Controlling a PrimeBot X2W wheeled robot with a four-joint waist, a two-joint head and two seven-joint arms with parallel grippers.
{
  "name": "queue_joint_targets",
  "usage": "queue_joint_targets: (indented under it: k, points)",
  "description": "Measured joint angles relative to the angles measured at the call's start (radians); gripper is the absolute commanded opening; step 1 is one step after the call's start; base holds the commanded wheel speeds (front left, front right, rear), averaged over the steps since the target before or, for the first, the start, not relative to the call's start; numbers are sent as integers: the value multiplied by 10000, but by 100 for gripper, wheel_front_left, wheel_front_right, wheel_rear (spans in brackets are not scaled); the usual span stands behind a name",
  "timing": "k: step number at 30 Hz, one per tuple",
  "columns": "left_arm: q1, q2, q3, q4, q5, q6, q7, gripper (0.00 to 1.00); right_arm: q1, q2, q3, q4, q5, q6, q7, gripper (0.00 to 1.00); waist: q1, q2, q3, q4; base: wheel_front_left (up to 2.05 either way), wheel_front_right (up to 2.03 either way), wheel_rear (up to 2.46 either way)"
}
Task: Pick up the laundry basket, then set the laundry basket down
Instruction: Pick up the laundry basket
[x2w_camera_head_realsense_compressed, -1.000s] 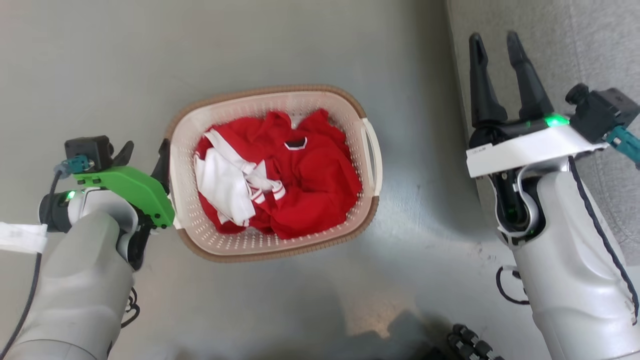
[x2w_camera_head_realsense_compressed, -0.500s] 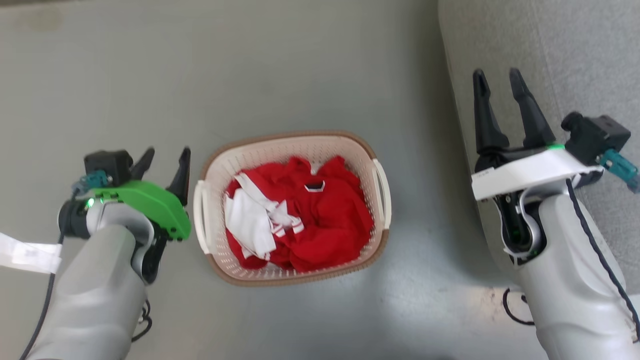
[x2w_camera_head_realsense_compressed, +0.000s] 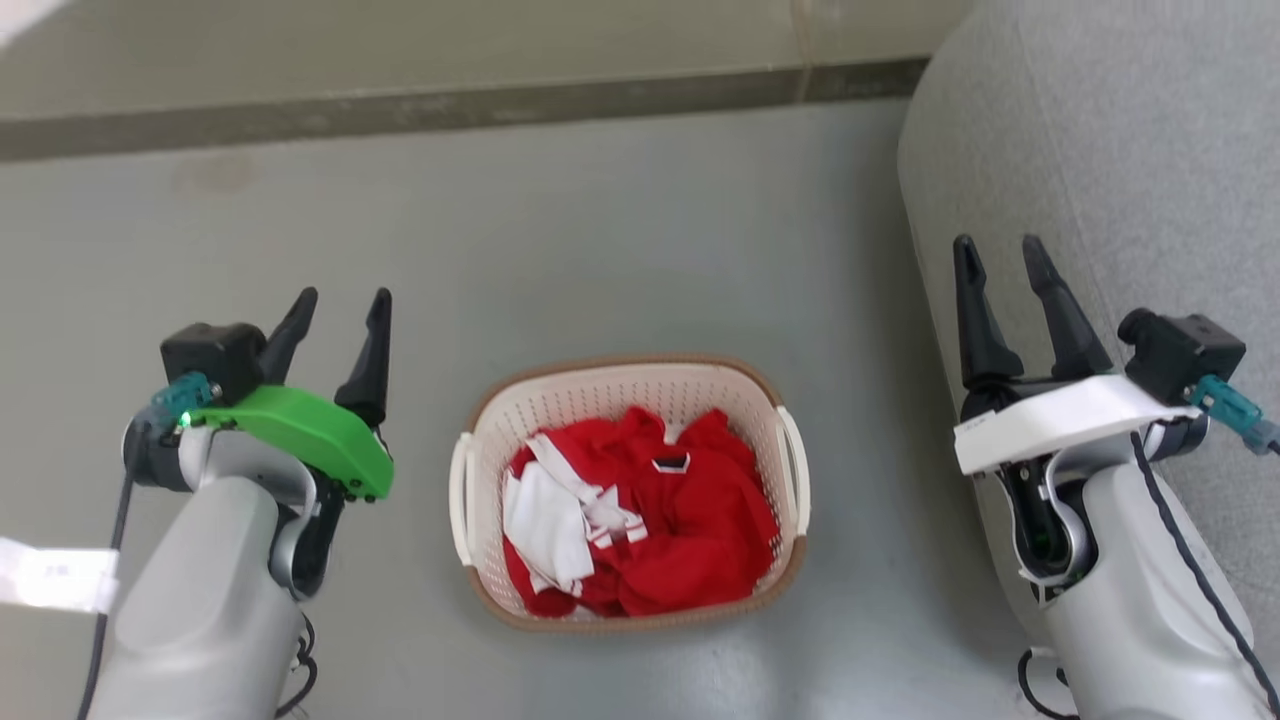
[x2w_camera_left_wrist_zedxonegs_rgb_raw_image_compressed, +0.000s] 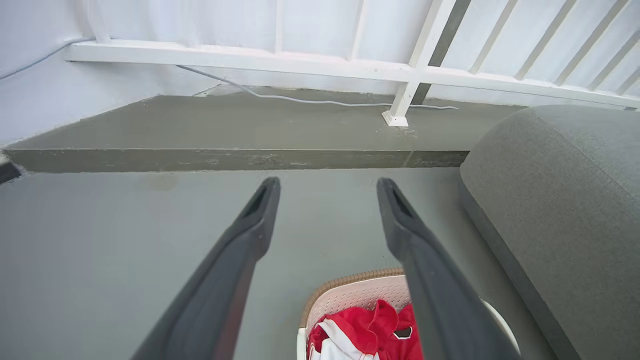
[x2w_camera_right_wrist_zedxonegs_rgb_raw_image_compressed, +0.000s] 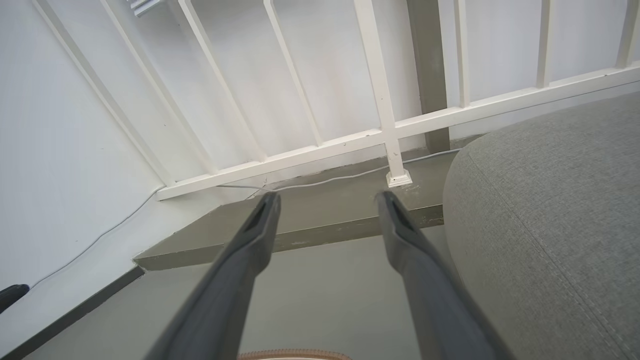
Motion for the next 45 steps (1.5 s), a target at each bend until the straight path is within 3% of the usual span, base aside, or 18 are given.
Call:
queue_joint_targets:
  k: [20, 45]
  points:
    - [2639, -211, 1756, -3405, 1582, 545, -2, 100, 1176, 40, -293, -178, -332, 128, 0, 100, 0, 0, -1623, 411, 0, 0, 0]
    - [4272, -738, 2598, -4846, 2577, 447, -2, 100, 1340, 52, -297, -428, -617, 136, 0, 100, 0, 0, -1702, 412, 0, 0, 0]
